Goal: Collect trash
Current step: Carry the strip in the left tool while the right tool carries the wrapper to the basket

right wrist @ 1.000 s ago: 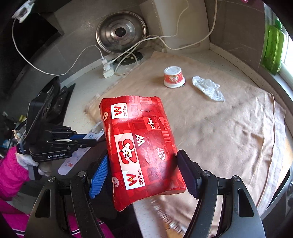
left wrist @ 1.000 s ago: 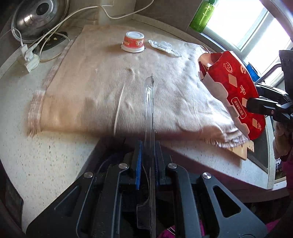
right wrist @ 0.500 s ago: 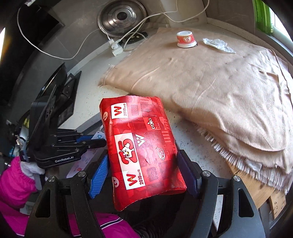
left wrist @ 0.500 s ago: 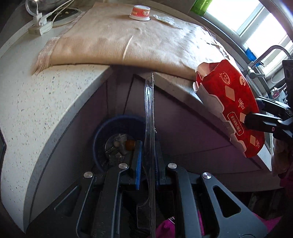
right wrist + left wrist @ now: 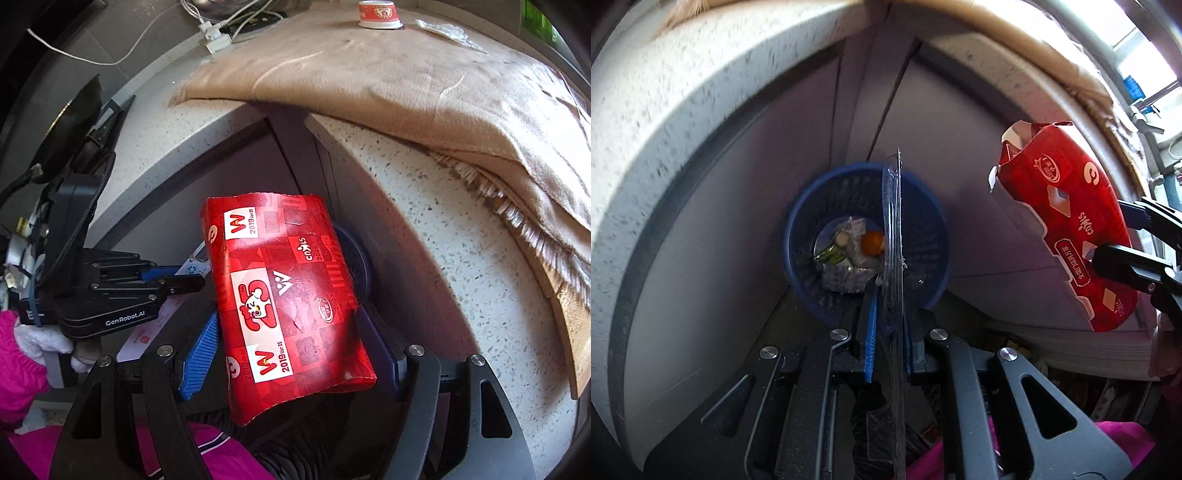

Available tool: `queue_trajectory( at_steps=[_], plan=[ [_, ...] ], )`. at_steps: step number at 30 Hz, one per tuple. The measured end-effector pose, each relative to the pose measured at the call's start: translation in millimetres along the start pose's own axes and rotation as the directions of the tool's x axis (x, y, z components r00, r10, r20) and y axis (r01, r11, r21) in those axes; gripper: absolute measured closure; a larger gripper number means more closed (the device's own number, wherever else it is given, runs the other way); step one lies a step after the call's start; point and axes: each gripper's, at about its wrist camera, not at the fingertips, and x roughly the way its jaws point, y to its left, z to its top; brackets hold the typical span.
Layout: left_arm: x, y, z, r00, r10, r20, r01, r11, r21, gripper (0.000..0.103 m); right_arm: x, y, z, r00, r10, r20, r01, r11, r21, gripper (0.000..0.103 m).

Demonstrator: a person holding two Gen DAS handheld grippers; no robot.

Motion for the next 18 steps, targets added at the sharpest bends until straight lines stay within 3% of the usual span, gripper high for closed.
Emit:
queue_trajectory(
  at_steps=[18],
  plan=[
    [44, 6, 3, 0.996, 0.045, -0.079, -0.047, 0.999, -0.022, 0.093, 70, 3, 4, 0.988, -0.09, -0.123, 0.089, 0.996, -0.012, 0.03]
  ],
)
